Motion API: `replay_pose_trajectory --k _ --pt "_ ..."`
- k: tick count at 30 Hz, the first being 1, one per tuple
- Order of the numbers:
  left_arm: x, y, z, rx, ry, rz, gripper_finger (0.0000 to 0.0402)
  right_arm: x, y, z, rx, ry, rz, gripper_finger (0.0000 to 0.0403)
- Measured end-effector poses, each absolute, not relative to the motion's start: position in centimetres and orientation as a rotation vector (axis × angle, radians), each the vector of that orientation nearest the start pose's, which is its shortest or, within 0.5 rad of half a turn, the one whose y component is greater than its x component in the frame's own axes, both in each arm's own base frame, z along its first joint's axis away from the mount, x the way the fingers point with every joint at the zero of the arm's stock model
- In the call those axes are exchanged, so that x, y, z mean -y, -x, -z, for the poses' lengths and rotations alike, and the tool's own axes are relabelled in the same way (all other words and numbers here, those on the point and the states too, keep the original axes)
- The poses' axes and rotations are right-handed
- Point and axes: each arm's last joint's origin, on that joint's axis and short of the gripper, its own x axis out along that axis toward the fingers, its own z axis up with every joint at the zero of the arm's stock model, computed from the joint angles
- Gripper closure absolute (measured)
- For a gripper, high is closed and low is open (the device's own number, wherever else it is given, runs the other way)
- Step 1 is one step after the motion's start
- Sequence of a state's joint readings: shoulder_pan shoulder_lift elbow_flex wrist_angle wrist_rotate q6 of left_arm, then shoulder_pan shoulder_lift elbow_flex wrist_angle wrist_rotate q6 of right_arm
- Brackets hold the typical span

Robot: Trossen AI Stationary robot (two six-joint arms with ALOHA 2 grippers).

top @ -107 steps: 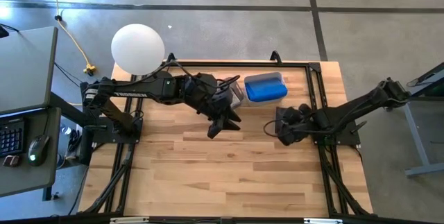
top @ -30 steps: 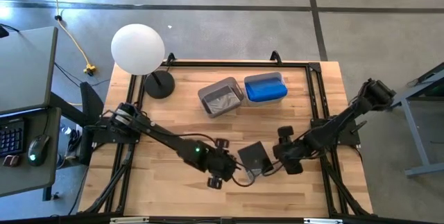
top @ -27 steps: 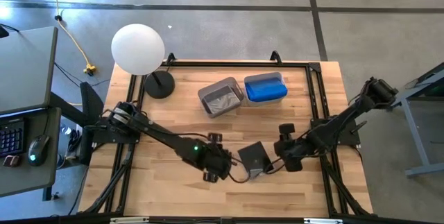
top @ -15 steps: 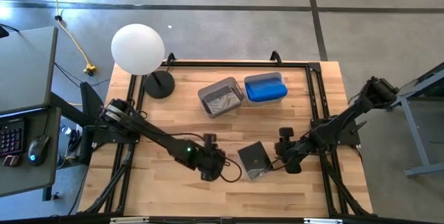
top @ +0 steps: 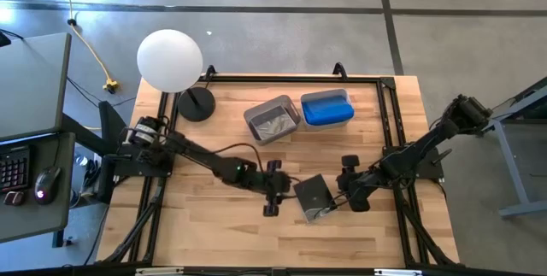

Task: Pick & place jewel cases by type
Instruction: Put the black CD case into the black bin

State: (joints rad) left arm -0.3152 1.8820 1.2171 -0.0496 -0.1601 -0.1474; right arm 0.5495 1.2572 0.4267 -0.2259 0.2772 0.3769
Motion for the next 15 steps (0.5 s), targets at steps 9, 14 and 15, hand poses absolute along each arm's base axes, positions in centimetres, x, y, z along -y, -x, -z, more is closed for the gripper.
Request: replay_pose_trajectory --k 9,14,15 --pt "10.6 -38.9 -18.7 -0.713 0.111 0.023 0.0229 -9.5 -17.2 -13.2 -0.975 0.119 -0.077 0.0215" --pt "10.2 -39.0 -18.8 -0.711 0.105 0.023 0.0229 -9.6 -17.2 -13.2 -0.976 0.09 -0.066 0.0215" --pt "10.3 -39.0 -18.7 -0.716 0.084 0.036 0.0229 -9.6 -17.2 -13.2 -0.976 0.083 -0.06 0.0215"
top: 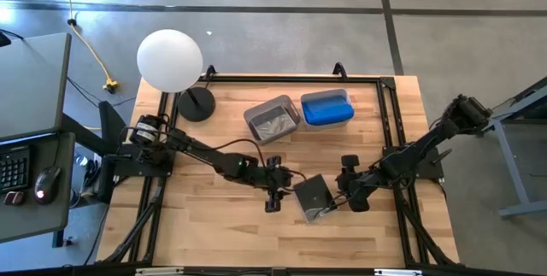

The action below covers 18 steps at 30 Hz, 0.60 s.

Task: Pick & place jewel cases by type
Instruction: Put the black CD case into the black bin

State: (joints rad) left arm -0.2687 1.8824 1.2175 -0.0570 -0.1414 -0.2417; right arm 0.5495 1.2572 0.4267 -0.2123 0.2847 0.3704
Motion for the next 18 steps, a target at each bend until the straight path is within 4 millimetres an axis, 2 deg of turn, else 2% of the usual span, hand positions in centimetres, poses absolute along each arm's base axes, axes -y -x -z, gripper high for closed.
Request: replay_pose_trajectory --k 2,6,9,14,18 --pt "10.3 -38.9 -18.7 -0.725 0.003 0.085 0.0229 -9.5 -17.2 -13.2 -0.973 0.08 -0.053 0.0215" --pt "10.4 -38.9 -18.7 -0.704 -0.287 0.203 0.0229 -9.1 -17.7 -13.4 -0.926 0.191 -0.072 0.0215" --pt "10.4 -39.1 -18.8 -0.681 -0.318 0.22 0.0229 -8.7 -18.2 -13.5 -0.913 0.122 -0.038 0.0215" --pt "10.9 -39.0 -18.3 -0.694 -0.309 0.304 0.0229 -8.4 -18.0 -13.2 -1.002 -0.065 -0.072 0.0215" --pt "12.0 -39.0 -17.1 -0.701 -0.402 0.342 0.0229 -8.4 -17.8 -13.1 -1.033 -0.027 -0.1 0.0215"
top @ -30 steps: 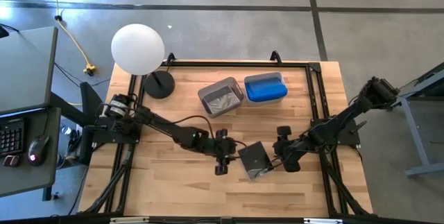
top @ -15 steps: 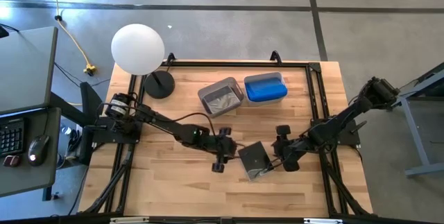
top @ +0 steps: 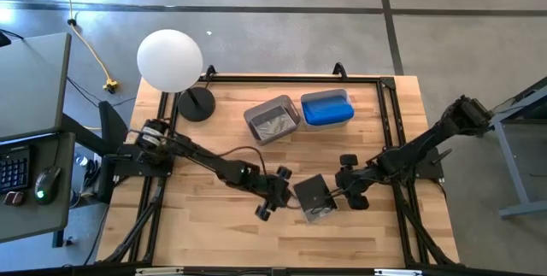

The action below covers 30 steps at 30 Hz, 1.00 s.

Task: Pick & place jewel cases by type
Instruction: Put the black CD case into the black bin

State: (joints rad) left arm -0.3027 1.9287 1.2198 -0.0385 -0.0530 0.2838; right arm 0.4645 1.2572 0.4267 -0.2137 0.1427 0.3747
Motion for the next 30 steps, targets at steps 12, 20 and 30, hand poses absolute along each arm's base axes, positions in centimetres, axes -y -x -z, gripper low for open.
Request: replay_pose_trajectory --k 12,20,30 --pt "13.2 -42.1 -13.8 -0.683 -0.806 0.377 0.0229 -8.3 -18.0 -12.4 -1.087 -0.029 -0.125 0.0215" --pt "13.5 -44.4 -13.5 -0.645 -0.911 0.399 0.0229 -8.2 -18.8 -11.3 -1.111 -0.032 -0.134 0.0215" --pt "13.6 -46.0 -14.1 -0.645 -0.939 0.326 0.0229 -8.5 -19.0 -11.4 -1.076 -0.044 -0.182 0.0215"
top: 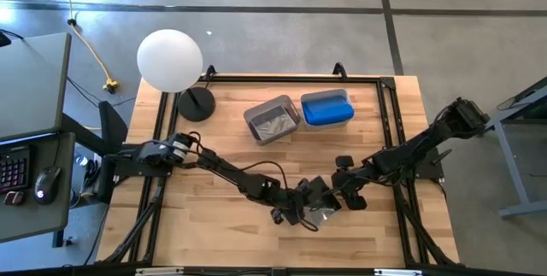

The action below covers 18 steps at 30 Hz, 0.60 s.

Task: Pick & place jewel cases by type
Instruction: Put the black CD case into the black bin

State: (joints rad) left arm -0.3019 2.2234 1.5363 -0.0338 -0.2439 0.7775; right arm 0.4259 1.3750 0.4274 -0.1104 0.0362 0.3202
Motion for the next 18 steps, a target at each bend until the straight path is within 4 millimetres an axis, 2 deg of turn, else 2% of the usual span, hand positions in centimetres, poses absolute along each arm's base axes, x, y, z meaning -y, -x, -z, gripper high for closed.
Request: replay_pose_trajectory --k 5,10,18 --pt "14.1 -46.4 -15.1 -0.614 -0.937 0.32 0.0229 -8.6 -18.9 -11.4 -1.079 -0.036 -0.202 0.0215" --pt "15.3 -46.8 -17.7 -0.551 -0.945 0.282 0.0229 -8.8 -18.8 -11.4 -1.077 0.006 -0.216 0.0215" --pt "15.5 -47.8 -21.0 -0.52 -0.988 0.181 0.0229 -8.8 -18.9 -11.4 -1.064 0.014 -0.229 0.0215"
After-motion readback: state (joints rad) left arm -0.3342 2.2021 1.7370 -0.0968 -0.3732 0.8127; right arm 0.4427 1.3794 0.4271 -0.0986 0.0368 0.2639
